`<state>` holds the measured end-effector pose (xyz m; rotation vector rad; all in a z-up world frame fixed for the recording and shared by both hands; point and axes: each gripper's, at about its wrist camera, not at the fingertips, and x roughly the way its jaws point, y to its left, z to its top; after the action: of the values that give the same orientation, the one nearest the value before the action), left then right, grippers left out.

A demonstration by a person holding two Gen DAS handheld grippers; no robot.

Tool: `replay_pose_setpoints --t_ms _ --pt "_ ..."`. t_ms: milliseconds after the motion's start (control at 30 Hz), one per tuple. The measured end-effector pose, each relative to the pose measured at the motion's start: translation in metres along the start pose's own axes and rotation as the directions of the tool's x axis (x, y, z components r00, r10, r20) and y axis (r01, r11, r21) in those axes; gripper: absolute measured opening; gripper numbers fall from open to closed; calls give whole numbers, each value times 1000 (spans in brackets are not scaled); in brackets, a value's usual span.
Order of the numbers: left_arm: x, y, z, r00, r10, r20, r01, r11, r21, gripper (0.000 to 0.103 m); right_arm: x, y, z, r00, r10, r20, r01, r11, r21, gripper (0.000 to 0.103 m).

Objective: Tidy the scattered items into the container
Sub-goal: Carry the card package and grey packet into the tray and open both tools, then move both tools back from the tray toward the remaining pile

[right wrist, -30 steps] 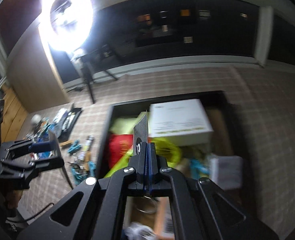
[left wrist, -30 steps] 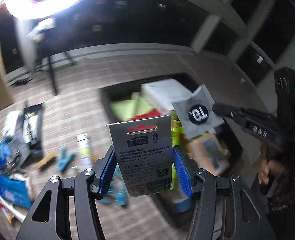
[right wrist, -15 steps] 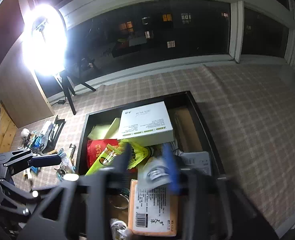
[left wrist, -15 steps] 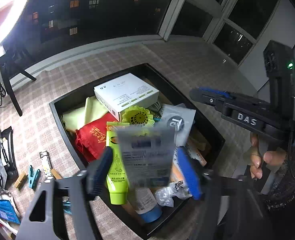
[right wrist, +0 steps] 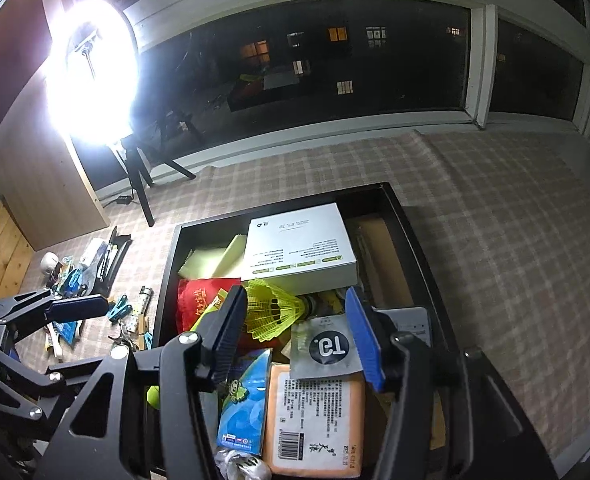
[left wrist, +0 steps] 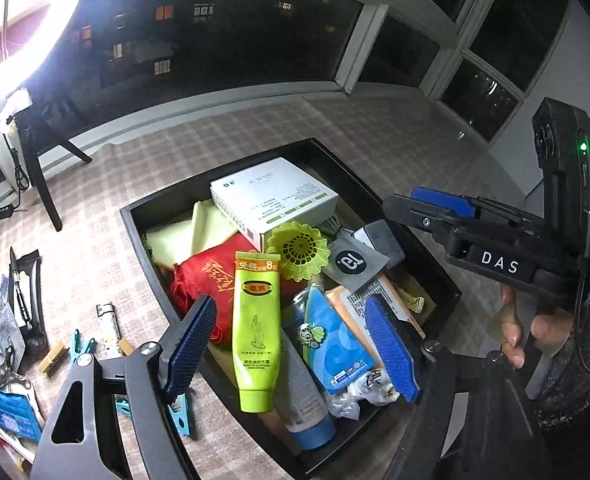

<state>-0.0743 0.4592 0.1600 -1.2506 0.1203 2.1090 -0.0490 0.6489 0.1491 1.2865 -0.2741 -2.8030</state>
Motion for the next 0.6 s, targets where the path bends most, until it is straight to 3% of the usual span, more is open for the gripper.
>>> replay_pose_setpoints --t_ms 267,400,600 --pt "-17 16 -4 999 36 30 -35 999 -23 75 3 15 2 1000 17 -10 -17 1000 -10 56" --pt "-32 25 -8 996 68 59 -66 997 -34 75 3 33 3 1000 22 -10 -23 999 -34 63" --pt "-58 44 -19 987 130 97 -124 990 -63 75 2 65 4 999 44 -15 -45 996 -75 66"
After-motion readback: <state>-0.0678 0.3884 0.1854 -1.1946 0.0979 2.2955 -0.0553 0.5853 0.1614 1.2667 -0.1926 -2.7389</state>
